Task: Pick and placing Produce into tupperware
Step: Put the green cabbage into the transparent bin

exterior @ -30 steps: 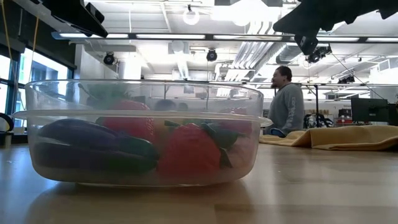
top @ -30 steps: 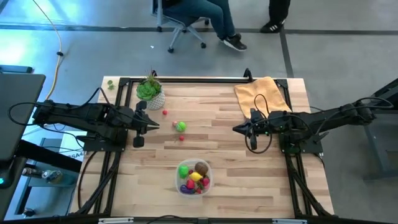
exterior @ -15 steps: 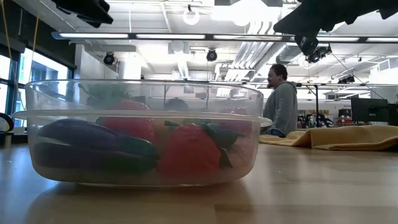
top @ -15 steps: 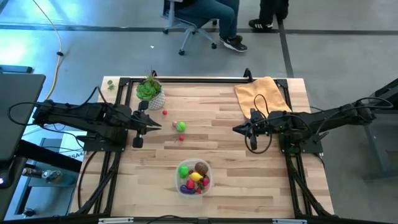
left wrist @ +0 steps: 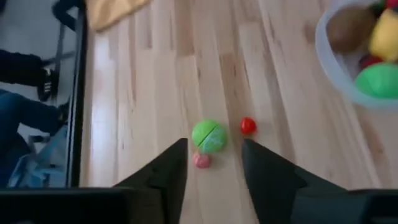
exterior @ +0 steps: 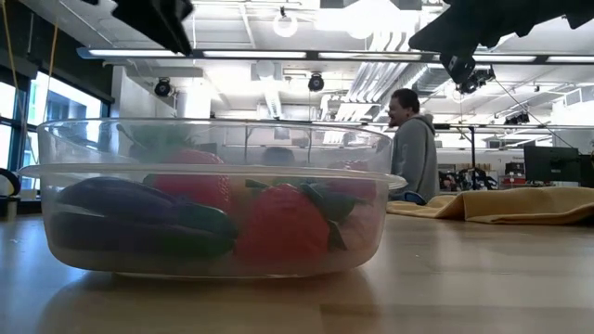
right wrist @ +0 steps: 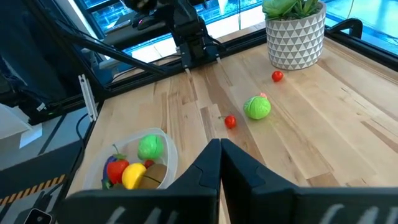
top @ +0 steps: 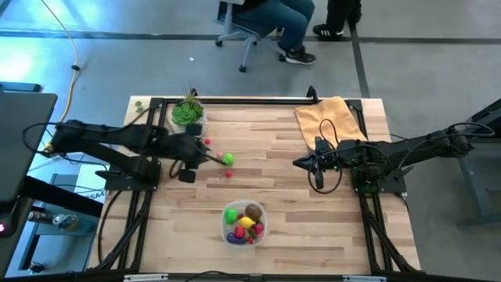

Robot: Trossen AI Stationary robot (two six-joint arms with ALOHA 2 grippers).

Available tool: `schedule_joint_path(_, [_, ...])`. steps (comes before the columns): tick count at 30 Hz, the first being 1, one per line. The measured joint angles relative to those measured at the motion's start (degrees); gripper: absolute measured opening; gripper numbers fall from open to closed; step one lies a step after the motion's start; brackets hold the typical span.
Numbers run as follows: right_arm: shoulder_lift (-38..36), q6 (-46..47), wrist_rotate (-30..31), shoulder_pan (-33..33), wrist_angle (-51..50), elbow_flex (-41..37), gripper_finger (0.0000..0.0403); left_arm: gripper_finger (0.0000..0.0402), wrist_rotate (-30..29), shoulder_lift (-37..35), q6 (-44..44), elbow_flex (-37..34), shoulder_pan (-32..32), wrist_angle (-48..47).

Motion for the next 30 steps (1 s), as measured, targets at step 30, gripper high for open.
schedule_joint_path(30, [0.00,0.00,0.22,0.02,-0.89,0.02,0.0000,0.0249,17.29,29.02,24.98,6.10,14.86,4.52])
